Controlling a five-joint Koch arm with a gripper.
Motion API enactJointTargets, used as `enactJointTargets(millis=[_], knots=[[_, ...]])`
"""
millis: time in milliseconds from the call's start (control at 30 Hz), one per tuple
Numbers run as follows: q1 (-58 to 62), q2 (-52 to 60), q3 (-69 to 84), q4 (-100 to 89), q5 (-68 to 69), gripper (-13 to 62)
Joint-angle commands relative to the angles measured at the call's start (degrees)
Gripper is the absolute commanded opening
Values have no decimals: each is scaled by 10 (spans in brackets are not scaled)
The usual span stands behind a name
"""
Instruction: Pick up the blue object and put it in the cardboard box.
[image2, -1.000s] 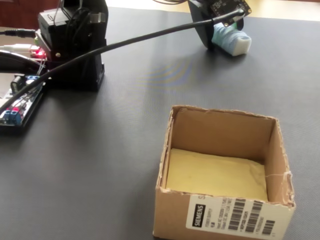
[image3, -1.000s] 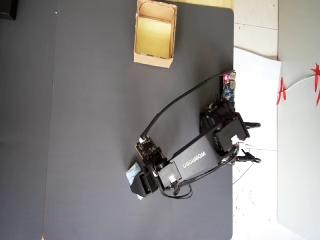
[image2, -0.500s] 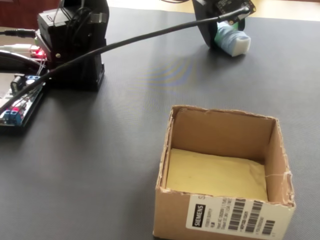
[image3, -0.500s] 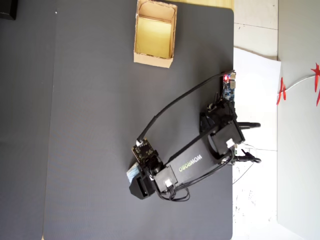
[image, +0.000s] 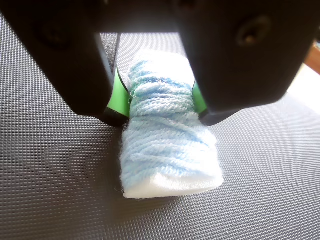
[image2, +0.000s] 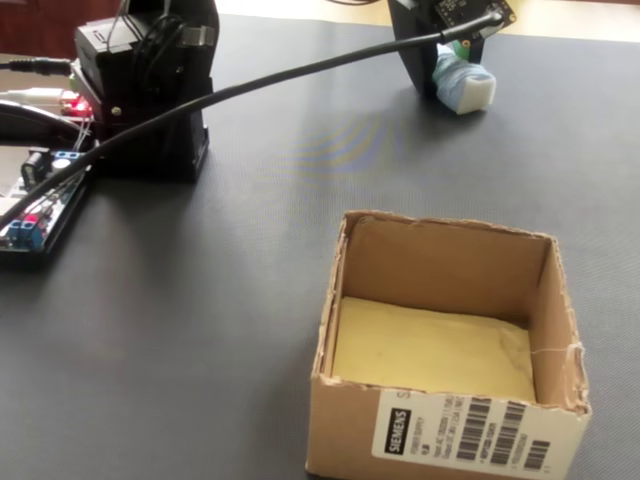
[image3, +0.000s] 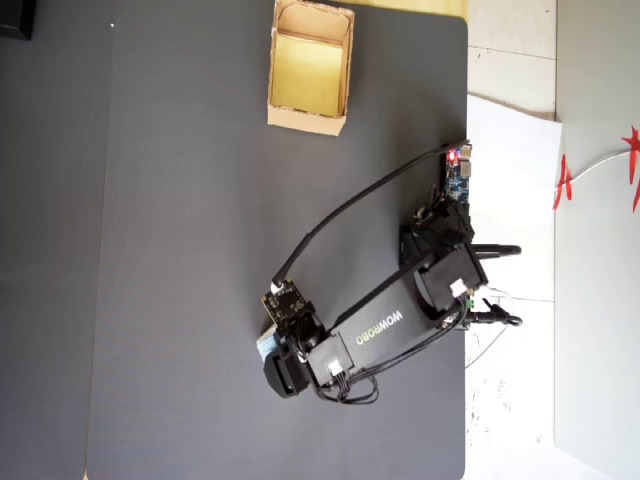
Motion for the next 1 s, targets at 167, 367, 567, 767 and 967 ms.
enactJointTargets(millis=[167,367,567,767,967], knots=[[42,82,41,-113,-3,92],[79,193,146,-160,-25,92],[109,323,254,-191,-38,92],[143,445,352,-237,-42,91],[173,540,414,-238,-41,91]])
